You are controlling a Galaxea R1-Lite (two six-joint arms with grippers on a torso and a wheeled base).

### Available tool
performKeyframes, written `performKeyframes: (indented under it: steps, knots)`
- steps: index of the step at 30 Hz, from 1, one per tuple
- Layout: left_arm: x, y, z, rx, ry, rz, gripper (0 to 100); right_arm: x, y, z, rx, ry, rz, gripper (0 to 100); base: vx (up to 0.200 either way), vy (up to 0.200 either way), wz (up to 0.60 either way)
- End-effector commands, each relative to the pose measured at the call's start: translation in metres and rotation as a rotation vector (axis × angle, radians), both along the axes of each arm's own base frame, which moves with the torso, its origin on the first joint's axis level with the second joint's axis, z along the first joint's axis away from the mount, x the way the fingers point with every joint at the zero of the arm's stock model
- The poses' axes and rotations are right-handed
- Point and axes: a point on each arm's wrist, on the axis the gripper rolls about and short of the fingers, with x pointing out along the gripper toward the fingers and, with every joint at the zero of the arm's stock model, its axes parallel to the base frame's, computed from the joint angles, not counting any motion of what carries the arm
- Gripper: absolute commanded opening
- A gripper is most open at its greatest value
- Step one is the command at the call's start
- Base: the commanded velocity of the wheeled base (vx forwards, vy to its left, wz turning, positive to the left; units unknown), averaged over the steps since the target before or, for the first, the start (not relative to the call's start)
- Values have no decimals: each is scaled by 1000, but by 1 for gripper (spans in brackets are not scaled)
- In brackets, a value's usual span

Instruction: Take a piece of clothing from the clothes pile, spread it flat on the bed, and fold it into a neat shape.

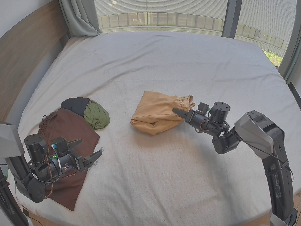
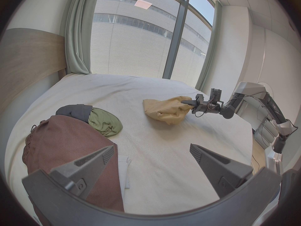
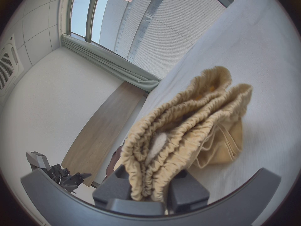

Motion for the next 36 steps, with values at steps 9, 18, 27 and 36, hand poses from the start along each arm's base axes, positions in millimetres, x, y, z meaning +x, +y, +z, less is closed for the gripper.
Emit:
performKeyframes:
  steps: [9,18,27,36]
  knots:
    - [0,0,0,-1,0,1,100,-31,-9,-40,-34,72,-5,0,0,0,0]
    - [0,0,0,-2,0,-2,100,-29,-9,-59,-35,79,-11,0,0,0,0]
    - [1,-2,1,-3,-6,-7,100,-27,-17,-54,-29,63,-29,100,0,0,0]
    - [1,-2,2,-3,-12,-7,100,-48,-60,-21,-16,15,-111,100,0,0,0]
